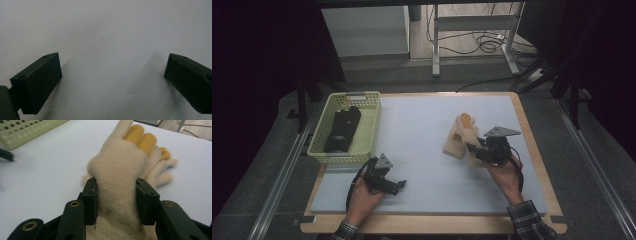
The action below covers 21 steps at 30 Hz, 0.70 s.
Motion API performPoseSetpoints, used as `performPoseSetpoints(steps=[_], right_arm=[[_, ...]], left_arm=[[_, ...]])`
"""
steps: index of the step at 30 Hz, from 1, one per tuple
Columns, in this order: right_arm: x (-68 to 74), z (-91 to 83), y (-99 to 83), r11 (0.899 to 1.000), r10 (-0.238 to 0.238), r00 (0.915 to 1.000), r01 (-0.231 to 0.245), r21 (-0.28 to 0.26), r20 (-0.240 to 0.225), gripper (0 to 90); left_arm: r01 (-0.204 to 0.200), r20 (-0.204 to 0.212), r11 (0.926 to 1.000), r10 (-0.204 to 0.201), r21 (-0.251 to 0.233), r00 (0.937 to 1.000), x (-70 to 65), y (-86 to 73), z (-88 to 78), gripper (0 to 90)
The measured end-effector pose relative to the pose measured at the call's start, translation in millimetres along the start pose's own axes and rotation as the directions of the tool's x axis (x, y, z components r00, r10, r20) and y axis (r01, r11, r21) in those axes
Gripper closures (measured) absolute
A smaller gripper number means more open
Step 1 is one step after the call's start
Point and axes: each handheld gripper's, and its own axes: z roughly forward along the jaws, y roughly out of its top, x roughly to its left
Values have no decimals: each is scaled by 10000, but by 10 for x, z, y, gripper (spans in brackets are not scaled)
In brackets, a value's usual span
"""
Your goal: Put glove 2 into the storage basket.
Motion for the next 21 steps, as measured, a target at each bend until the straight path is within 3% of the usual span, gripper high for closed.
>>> performPoseSetpoints(steps=[5,10,16,21], right_arm=[[265,93,38,9996,-277,9971,281,42,-705,566],[568,259,73,9971,-697,9888,731,208,-1319,562],[842,528,55,9941,-881,9833,970,490,-1591,556],[961,767,-51,9887,-1053,9820,1204,897,-1570,501]], left_arm=[[13,-1,10000,-13,-14,10000,-1,0,1,14],[20,-9,10000,-20,-20,10000,-2,0,1,14],[42,10,10000,-42,-17,10000,-4,-2,0,14],[41,13,10000,-41,-11,10000,-4,-2,-1,14]])
